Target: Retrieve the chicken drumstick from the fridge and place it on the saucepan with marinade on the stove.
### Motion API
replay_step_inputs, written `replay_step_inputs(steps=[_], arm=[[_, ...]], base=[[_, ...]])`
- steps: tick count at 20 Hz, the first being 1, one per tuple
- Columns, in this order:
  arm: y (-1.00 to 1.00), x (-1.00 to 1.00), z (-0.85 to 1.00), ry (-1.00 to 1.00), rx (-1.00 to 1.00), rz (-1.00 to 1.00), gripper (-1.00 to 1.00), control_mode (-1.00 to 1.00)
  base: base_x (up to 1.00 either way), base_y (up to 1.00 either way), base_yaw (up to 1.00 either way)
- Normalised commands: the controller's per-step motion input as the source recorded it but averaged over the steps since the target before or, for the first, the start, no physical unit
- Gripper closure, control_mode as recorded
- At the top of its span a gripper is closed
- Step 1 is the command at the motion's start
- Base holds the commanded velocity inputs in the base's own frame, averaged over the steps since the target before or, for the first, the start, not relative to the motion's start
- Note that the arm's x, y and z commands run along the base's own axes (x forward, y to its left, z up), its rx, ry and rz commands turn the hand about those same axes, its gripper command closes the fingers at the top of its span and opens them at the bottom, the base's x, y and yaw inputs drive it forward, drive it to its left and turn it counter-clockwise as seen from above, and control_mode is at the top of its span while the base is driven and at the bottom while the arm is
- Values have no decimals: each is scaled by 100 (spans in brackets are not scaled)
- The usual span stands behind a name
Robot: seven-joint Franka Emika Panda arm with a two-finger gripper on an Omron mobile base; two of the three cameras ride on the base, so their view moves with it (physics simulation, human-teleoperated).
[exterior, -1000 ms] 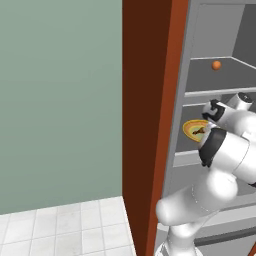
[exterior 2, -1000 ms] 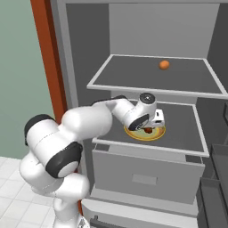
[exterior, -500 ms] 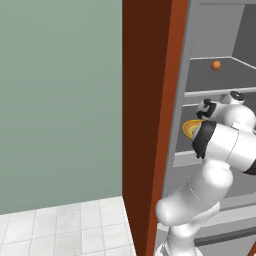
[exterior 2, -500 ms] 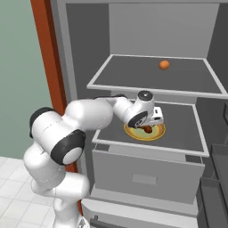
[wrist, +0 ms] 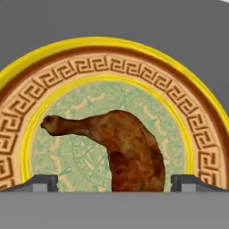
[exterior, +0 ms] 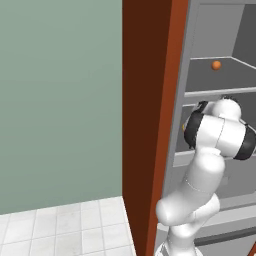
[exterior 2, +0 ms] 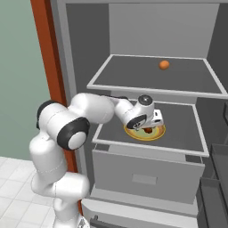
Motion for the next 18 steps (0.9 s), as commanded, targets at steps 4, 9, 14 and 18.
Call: replay_step_inputs(steps=[4, 9, 14, 18], arm=[[-21, 35, -11, 7, 0, 2, -100, -100], [-14, 29, -5, 8, 1, 0, -100, -100], [-4, 1, -31, 7, 10, 1, -100, -100], [0, 0, -44, 4, 12, 0, 100, -100]], base=[[0, 0, 0], [0, 0, 0], [0, 0, 0], [0, 0, 0]])
